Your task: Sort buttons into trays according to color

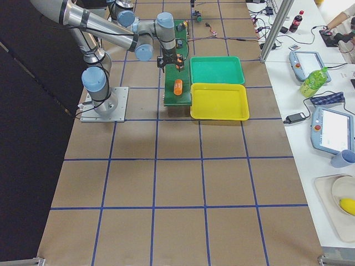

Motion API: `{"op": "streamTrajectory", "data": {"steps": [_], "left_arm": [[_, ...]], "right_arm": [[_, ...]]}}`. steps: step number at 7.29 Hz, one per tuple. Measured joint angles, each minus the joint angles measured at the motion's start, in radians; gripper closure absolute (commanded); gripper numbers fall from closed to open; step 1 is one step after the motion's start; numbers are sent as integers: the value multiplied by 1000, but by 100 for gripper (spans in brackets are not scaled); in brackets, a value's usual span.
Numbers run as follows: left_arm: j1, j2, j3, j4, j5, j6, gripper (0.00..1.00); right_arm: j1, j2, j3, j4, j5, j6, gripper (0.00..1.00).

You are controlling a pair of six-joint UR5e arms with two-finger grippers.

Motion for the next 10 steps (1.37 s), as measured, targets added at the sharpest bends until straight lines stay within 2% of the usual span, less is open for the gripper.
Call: {"op": "streamTrajectory", "data": {"steps": [1,2,3,4,6,8,10], "left_arm": [[11,-36,2,18,-17,23,0],[16,-66,7,26,-24,33,8],[18,-88,16,28,-28,36,65],[19,-101,21,28,-28,37,98],[19,-109,28,28,-29,36,100],[19,-103,55,12,-27,33,100],[5,-50,66,-66,-23,8,100]], "right_arm": [[-1,2,1,-2,3,3,0],[-2,5,1,-2,4,7,0],[-2,6,1,-2,5,10,0],[-3,7,0,-3,11,11,0],[-3,5,-1,-3,36,62,0],[1,3,-1,0,51,249,0],[3,2,-2,1,80,487,0]]}}
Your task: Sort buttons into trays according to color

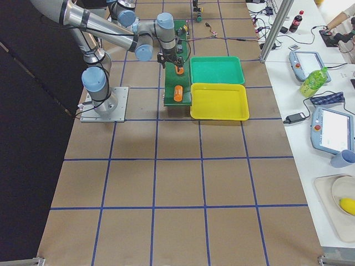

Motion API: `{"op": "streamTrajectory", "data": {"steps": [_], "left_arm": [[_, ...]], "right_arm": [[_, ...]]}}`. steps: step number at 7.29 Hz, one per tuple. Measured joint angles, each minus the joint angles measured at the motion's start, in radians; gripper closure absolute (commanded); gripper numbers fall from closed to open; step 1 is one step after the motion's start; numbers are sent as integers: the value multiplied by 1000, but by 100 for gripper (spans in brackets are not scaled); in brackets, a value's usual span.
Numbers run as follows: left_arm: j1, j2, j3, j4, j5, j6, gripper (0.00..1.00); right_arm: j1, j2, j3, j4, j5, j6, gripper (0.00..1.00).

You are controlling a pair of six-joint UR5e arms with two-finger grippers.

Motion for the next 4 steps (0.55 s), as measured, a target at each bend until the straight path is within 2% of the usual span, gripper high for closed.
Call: {"op": "streamTrajectory", "data": {"steps": [2,4], "left_arm": [[-61,119,-49,-85,8,-153,100],[-176,258,-157,-111,27,-356,100]], "right_arm": [[0,-1,-1,-1,33,312,0],[1,-7,-1,0,42,658,0]]}}
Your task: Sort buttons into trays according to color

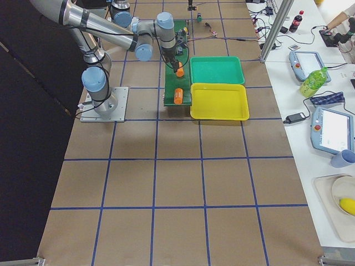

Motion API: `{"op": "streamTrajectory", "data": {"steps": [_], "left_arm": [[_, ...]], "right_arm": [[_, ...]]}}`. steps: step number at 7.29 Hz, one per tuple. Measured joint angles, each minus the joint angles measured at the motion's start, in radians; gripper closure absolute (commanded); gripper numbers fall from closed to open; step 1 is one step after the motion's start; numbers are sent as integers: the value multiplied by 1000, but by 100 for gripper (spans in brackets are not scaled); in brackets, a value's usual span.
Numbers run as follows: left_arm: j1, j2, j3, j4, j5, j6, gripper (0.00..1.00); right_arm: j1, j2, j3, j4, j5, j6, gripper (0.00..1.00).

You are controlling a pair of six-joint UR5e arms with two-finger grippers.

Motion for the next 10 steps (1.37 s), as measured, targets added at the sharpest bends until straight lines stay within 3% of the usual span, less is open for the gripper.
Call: {"op": "streamTrajectory", "data": {"steps": [2,3,4,5,6,8,10], "left_arm": [[-103,109,-125,-10,8,-176,100],[-145,149,-173,-12,9,-224,79],[-168,178,-204,-15,10,-243,70],[-176,198,-234,-14,12,-245,10],[-176,205,-259,-6,13,-239,0],[-166,204,-264,6,13,-220,0],[-146,199,-181,-18,15,-217,0]], "right_arm": [[0,-3,0,-1,-3,275,0],[0,-1,0,-2,-4,364,0],[0,3,1,-2,-4,411,0],[0,3,1,-3,-3,429,0],[0,1,1,-2,-5,431,0],[0,6,2,0,-15,432,0],[1,7,-1,-2,-19,429,0]]}}
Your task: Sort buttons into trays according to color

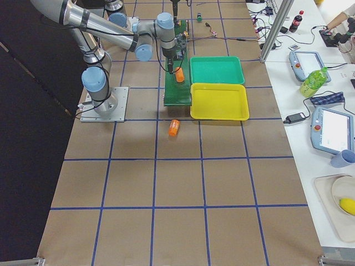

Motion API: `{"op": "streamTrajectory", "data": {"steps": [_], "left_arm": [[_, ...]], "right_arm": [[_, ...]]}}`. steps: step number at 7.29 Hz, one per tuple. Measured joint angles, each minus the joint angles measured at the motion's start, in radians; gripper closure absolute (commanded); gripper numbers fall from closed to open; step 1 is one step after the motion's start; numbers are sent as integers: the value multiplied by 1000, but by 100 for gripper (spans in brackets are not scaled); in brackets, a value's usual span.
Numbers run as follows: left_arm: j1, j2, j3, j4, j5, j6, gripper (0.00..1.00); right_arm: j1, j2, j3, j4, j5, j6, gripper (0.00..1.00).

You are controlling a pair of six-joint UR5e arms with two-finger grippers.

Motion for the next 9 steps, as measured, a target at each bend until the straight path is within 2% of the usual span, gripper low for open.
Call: {"op": "streamTrajectory", "data": {"steps": [3,6,9], "left_arm": [[90,-113,154,-8,-2,48,0],[142,-316,314,25,-2,138,0],[170,-454,385,53,-7,207,0]], "right_arm": [[0,17,-39,17,-28,-10,0],[22,34,-46,11,-30,-24,0],[80,63,-52,-22,-22,-6,0]]}}
